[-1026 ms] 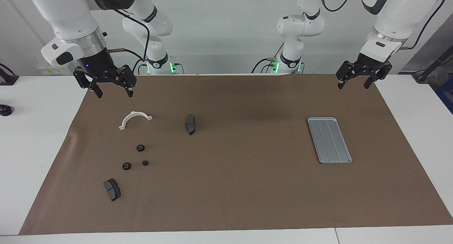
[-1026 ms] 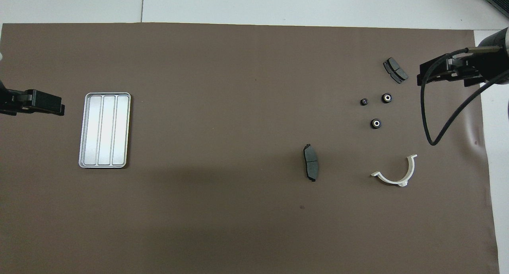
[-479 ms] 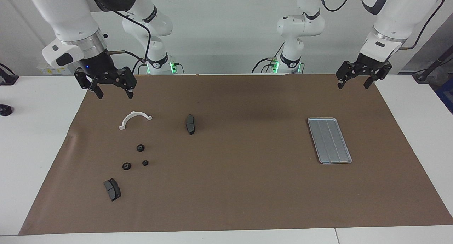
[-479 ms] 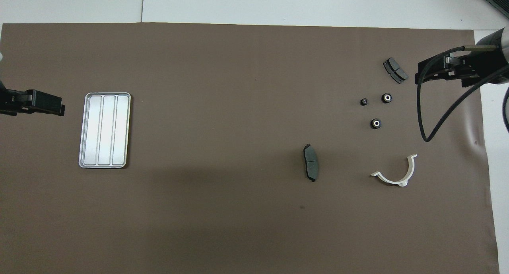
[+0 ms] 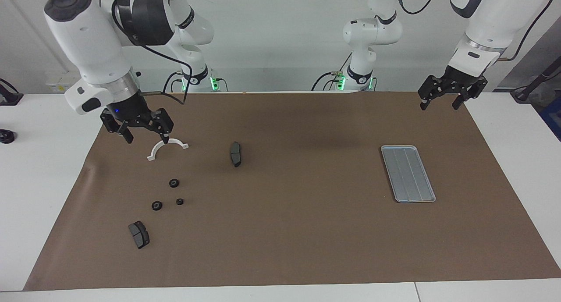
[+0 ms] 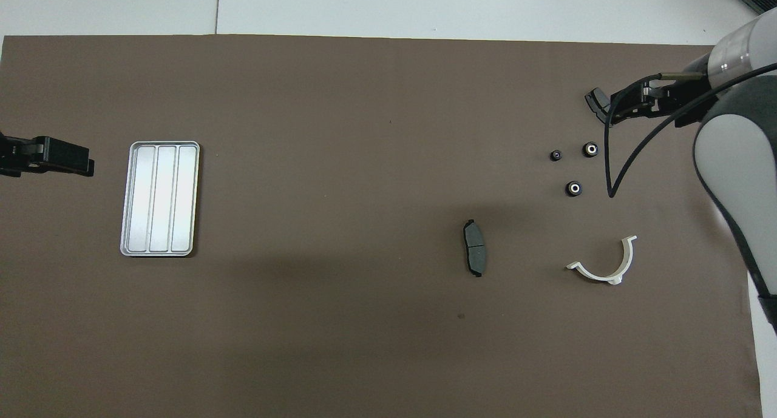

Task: Pick bearing gear from pile to tray
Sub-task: 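Reach the right gripper down to the gear cluster and grasp one gear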

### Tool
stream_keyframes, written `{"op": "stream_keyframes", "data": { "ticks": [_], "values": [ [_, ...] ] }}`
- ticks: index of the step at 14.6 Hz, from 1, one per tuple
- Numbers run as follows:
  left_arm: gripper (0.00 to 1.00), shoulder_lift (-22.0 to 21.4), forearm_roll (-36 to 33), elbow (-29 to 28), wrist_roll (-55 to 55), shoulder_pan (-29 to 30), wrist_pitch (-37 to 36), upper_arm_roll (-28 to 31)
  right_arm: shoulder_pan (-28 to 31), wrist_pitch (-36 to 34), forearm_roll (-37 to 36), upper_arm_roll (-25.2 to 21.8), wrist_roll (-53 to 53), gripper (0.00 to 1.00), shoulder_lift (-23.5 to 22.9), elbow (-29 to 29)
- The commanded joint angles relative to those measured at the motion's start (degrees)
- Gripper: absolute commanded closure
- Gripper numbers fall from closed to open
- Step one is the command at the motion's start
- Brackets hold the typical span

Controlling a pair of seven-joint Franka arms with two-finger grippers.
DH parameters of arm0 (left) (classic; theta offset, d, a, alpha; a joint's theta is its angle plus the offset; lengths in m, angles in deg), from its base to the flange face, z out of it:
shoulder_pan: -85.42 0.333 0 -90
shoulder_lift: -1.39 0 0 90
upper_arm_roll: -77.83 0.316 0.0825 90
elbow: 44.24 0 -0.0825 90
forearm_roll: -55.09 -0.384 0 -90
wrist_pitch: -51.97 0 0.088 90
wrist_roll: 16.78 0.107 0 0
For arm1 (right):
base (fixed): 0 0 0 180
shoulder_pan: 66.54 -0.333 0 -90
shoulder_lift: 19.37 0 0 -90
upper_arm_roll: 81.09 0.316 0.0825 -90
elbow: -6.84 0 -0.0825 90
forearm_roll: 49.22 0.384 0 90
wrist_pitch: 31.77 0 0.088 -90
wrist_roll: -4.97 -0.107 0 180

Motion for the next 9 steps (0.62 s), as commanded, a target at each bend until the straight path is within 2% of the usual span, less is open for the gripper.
{"op": "stream_keyframes", "data": {
  "ticks": [1, 6, 9],
  "values": [
    [0.00, -1.71, 0.86, -1.82, 0.21, 1.01, -0.23, -0.52, 1.24, 5.80, -2.91, 0.43, 2.99, 0.00, -1.92, 4.26],
    [0.00, -1.71, 0.86, -1.91, 0.21, 1.01, -0.06, -0.52, 5.63, 15.56, -3.09, 0.51, 8.35, 0.00, -7.01, 7.52],
    [0.00, -1.71, 0.86, -1.82, 0.21, 0.93, 0.11, -0.61, 6.86, 21.71, -3.09, 0.51, 8.80, 0.00, -8.51, 10.76]
  ]
}}
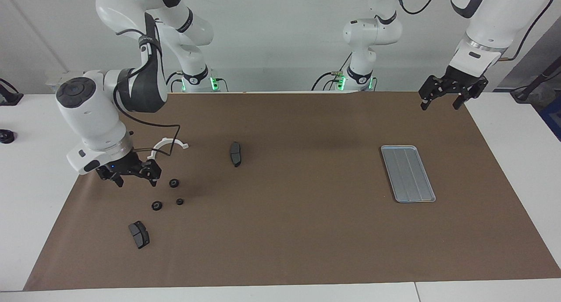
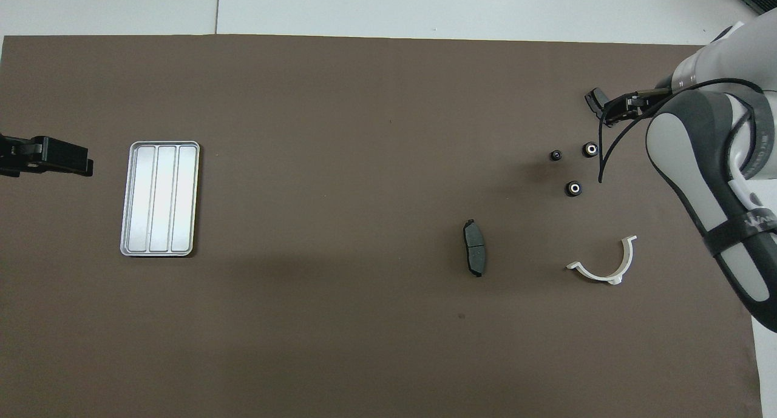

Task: Pick bearing gear from pile to tray
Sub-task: 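Reach the right gripper down to the gear cluster and grasp one gear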

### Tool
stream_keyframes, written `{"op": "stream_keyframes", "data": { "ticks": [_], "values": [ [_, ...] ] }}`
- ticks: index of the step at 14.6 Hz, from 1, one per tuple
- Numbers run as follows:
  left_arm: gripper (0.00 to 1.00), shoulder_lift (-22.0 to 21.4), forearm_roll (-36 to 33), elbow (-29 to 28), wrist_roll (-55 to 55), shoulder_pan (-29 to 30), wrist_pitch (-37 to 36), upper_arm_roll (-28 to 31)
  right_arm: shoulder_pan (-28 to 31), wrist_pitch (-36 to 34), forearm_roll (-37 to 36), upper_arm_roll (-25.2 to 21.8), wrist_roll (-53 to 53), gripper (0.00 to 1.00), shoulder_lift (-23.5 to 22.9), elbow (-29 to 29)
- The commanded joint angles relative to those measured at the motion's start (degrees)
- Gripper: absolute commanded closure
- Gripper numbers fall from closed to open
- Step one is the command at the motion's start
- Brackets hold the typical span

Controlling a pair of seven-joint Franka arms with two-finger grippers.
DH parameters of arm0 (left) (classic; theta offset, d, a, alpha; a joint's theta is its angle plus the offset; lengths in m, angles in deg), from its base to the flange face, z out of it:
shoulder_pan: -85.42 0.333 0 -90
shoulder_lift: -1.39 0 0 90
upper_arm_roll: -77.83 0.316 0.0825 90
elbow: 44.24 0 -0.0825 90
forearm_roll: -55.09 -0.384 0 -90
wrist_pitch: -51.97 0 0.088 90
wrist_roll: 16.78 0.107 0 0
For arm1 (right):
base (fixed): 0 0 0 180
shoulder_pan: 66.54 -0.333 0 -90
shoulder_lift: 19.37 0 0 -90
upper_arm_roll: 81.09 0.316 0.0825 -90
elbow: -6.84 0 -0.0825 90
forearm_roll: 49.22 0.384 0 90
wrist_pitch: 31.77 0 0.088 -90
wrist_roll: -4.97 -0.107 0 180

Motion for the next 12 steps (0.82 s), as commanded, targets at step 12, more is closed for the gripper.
{"op": "stream_keyframes", "data": {
  "ticks": [12],
  "values": [
    [0.00, -1.71, 0.86, -1.81, 0.39, 0.70, -0.32, -0.54, 3.42, 13.60, 0.52, 0.73, 0.91, 0.05, -6.69, 8.84]
  ]
}}
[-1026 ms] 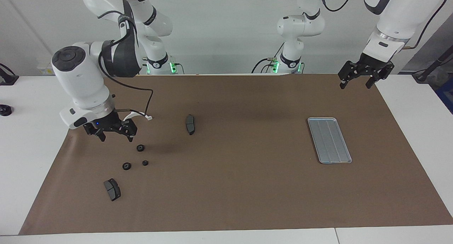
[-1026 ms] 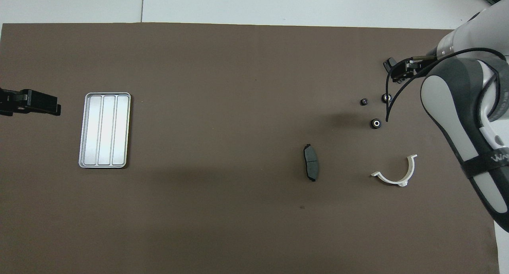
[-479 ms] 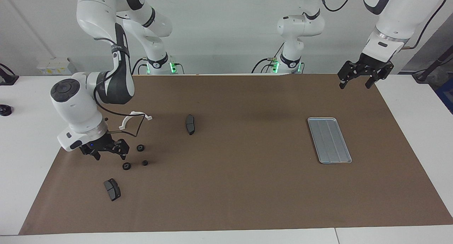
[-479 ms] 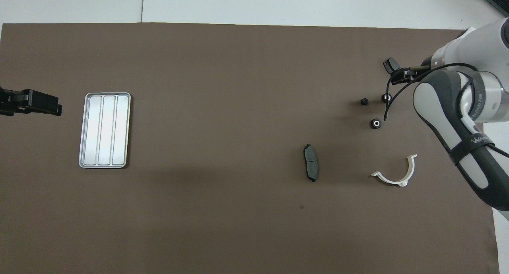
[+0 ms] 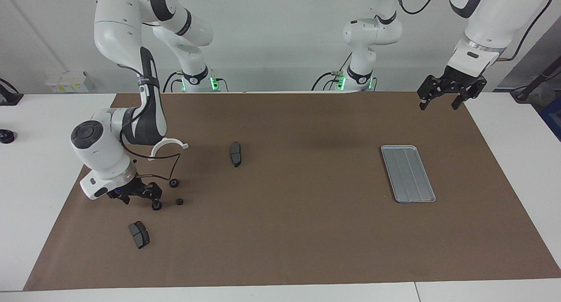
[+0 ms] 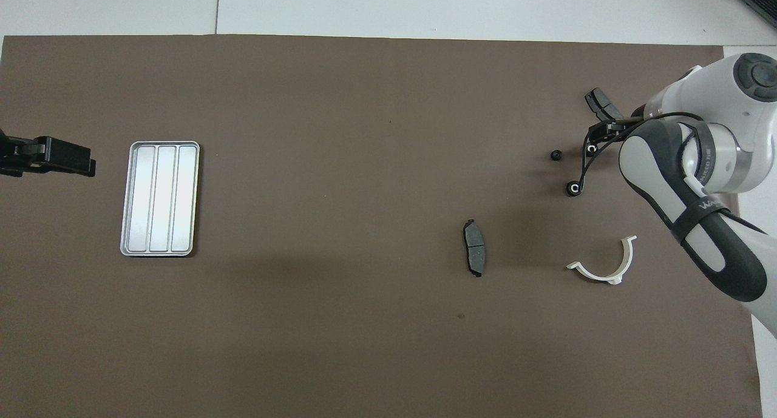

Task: Pick bearing gear from pile to tray
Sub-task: 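Reach the right gripper down to the gear cluster and grasp one gear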

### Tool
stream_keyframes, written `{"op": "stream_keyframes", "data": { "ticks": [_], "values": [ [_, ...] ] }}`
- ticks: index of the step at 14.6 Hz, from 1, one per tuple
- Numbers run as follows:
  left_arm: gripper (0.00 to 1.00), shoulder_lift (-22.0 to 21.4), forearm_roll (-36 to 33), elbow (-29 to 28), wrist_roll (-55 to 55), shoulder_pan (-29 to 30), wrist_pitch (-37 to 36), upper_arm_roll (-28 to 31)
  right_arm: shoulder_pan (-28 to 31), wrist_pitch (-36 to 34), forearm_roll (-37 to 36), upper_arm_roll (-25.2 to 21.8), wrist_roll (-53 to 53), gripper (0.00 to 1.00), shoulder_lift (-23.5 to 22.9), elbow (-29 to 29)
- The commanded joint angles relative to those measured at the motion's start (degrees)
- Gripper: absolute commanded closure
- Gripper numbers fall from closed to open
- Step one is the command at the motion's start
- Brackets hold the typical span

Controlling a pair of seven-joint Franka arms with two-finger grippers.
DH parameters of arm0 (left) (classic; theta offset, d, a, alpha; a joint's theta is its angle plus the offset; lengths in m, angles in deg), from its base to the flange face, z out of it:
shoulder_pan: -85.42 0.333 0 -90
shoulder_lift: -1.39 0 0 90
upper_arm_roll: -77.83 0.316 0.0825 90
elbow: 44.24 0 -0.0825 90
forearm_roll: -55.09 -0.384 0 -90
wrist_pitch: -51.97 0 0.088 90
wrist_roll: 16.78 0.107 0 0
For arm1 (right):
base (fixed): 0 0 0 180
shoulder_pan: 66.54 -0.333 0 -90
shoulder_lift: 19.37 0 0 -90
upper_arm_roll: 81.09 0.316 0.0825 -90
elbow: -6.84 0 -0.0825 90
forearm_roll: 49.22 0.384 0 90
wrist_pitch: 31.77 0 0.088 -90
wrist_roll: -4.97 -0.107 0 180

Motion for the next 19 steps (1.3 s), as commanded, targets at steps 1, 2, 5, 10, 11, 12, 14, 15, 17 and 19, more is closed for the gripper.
{"op": "stream_keyframes", "data": {
  "ticks": [1, 2, 5, 10, 11, 12, 14, 15, 17, 19],
  "values": [
    [0.00, -1.70, 0.83, -1.81, 0.39, 0.67, -0.23, -0.23, 0.32, 3.00, 0.40, 0.61, 0.68, 0.06, -0.19, 2.35],
    [0.00, -1.70, 0.83, -1.81, 0.39, 0.67, -0.23, -0.23, 0.23, 3.53, 0.40, 0.61, 0.68, 0.07, -0.28, 2.88],
    [0.00, -1.70, 0.83, -1.90, 0.30, 0.58, -0.14, -0.23, -0.03, 4.06, 0.40, 0.61, 0.68, 0.13, -0.80, 2.97],
    [0.00, -1.79, 0.83, -2.16, 0.30, 0.58, 0.30, -0.23, -0.38, 6.43, 0.40, 0.61, 0.42, 0.21, -1.15, 4.54],
    [0.00, -1.79, 0.83, -2.16, 0.21, 0.58, 0.30, -0.23, -0.38, 7.31, 0.40, 0.53, 0.41, 0.23, -1.24, 4.72],
    [0.00, -1.79, 0.83, -2.16, 0.21, 0.58, 0.30, -0.23, -0.38, 7.66, 0.40, 0.61, 0.41, 0.25, -1.42, 4.90],
    [0.00, -1.79, 0.83, -2.25, 0.21, 0.58, 0.48, -0.23, -0.38, 7.67, 0.40, 0.61, 0.42, 0.31, -1.51, 4.99],
    [0.00, -1.88, 0.83, -2.51, 0.21, 0.58, 0.48, -0.23, -0.38, 7.67, 0.40, 0.61, 0.41, 0.32, -1.42, 4.99],
    [0.00, -2.14, 0.83, -3.04, 0.13, 0.58, 0.65, -0.23, -0.47, 7.23, 0.40, 0.61, 0.41, 0.38, -1.42, 4.99],
    [0.00, -2.23, 0.83, -3.04, 0.13, 0.50, 0.74, -0.23, -0.47, 6.44, 0.40, 0.61, 0.50, 0.38, -1.16, 5.60]
  ]
}}
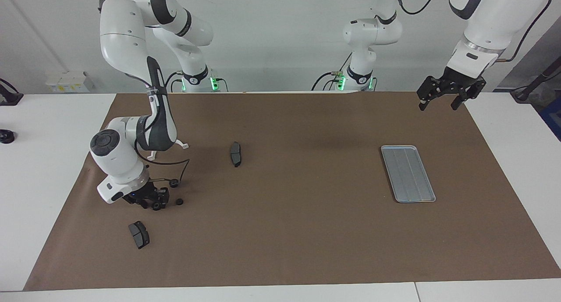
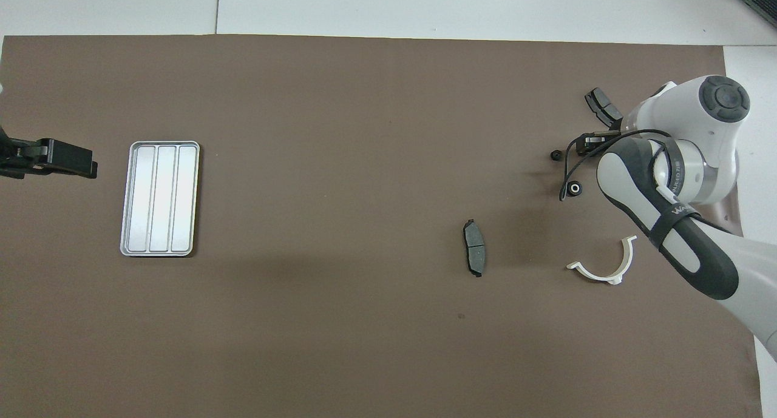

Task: Pick bearing gear from pile to tray
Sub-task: 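Reach the right gripper down to the gear cluster and grasp one gear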

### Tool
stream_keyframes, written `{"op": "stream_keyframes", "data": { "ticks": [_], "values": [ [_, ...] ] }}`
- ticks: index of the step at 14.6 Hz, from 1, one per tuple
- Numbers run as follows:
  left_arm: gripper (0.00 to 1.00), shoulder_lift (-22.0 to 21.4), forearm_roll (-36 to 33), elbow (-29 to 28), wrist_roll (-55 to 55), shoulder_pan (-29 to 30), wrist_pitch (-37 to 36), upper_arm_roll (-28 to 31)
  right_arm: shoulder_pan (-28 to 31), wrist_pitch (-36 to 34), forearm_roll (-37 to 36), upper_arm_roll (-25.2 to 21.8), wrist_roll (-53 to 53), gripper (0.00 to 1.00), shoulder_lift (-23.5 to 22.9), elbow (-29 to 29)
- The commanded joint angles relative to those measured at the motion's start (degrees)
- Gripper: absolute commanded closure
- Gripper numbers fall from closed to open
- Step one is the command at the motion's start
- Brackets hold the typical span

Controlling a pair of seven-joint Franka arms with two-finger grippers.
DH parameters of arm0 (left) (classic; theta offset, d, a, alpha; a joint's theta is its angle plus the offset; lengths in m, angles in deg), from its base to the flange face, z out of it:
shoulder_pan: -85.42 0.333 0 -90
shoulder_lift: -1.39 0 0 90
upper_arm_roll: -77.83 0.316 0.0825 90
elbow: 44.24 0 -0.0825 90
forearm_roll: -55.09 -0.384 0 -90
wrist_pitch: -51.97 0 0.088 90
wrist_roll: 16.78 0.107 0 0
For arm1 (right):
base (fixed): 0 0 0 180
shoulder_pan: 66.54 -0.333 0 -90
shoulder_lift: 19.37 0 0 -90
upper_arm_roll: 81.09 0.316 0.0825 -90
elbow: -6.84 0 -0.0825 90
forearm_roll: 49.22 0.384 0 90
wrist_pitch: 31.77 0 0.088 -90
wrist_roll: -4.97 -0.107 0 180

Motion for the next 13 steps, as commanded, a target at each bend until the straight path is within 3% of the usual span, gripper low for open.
{"op": "stream_keyframes", "data": {
  "ticks": [1, 6, 13],
  "values": [
    [0.00, -2.12, 0.83, -2.53, 0.13, 0.50, 0.71, -0.22, 0.07, 0.29, 0.38, 0.45, 0.50, 0.38, 0.36, 2.46],
    [0.00, -2.12, 0.83, -2.44, 0.13, 0.50, 0.80, -0.22, -0.10, -0.94, 0.38, 0.62, 0.50, 0.39, 0.62, 2.65],
    [0.00, -1.94, 0.83, -2.00, -1.27, 0.32, 0.89, -0.22, -0.10, -1.12, 0.29, 0.63, 0.68, 0.69, 0.62, 2.65]
  ]
}}
